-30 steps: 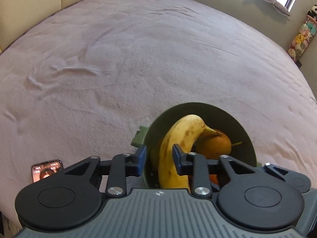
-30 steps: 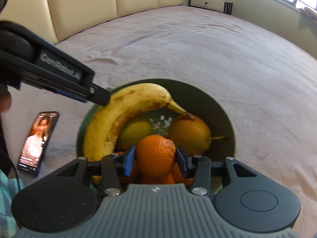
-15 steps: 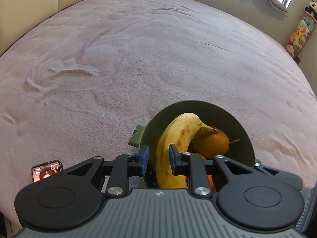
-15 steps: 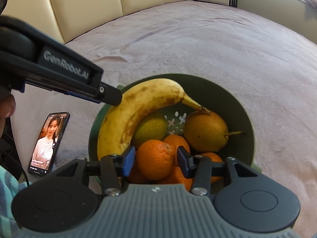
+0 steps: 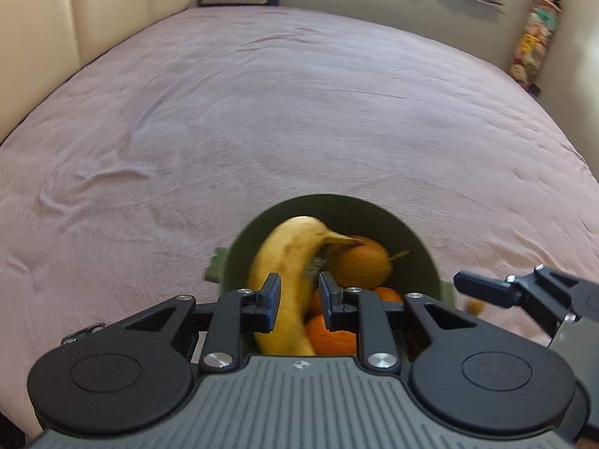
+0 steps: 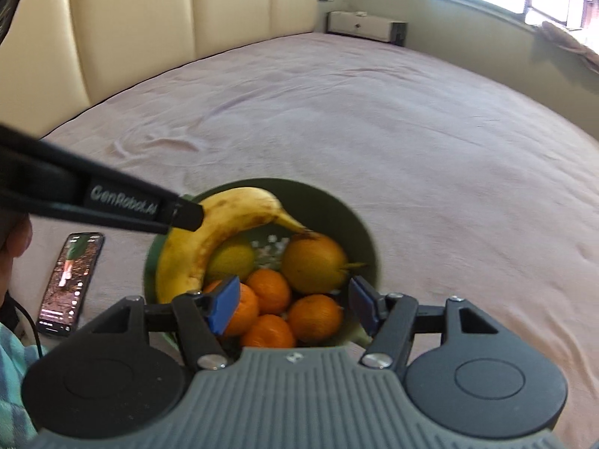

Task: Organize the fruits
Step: 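Open both tools and move them back toward the two brown longans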

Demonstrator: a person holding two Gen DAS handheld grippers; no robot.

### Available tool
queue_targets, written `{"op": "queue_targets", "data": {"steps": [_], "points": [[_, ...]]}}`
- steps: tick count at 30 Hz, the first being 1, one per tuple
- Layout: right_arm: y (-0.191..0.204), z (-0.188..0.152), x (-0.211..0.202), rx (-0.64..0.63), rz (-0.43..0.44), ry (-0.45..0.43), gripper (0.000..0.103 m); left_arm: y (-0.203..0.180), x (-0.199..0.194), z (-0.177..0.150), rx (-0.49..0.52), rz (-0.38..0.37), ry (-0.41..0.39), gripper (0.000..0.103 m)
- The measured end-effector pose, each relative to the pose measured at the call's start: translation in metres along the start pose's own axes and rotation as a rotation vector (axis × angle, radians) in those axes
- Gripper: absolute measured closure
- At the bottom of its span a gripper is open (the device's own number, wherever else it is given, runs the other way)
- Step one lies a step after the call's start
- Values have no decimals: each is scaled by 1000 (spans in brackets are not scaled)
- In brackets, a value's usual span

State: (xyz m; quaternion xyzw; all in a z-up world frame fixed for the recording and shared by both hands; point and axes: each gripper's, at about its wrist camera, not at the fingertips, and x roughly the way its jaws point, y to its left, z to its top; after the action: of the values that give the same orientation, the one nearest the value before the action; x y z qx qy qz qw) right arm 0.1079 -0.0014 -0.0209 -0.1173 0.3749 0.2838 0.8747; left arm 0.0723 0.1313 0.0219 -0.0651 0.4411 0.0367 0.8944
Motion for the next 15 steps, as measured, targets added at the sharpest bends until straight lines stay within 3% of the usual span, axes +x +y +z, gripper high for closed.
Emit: {"op": "queue_targets", "data": {"steps": [15], "points": [[-43, -44, -70, 135, -209, -26, 41, -77, -17, -28, 195, -119, -47, 70]]}}
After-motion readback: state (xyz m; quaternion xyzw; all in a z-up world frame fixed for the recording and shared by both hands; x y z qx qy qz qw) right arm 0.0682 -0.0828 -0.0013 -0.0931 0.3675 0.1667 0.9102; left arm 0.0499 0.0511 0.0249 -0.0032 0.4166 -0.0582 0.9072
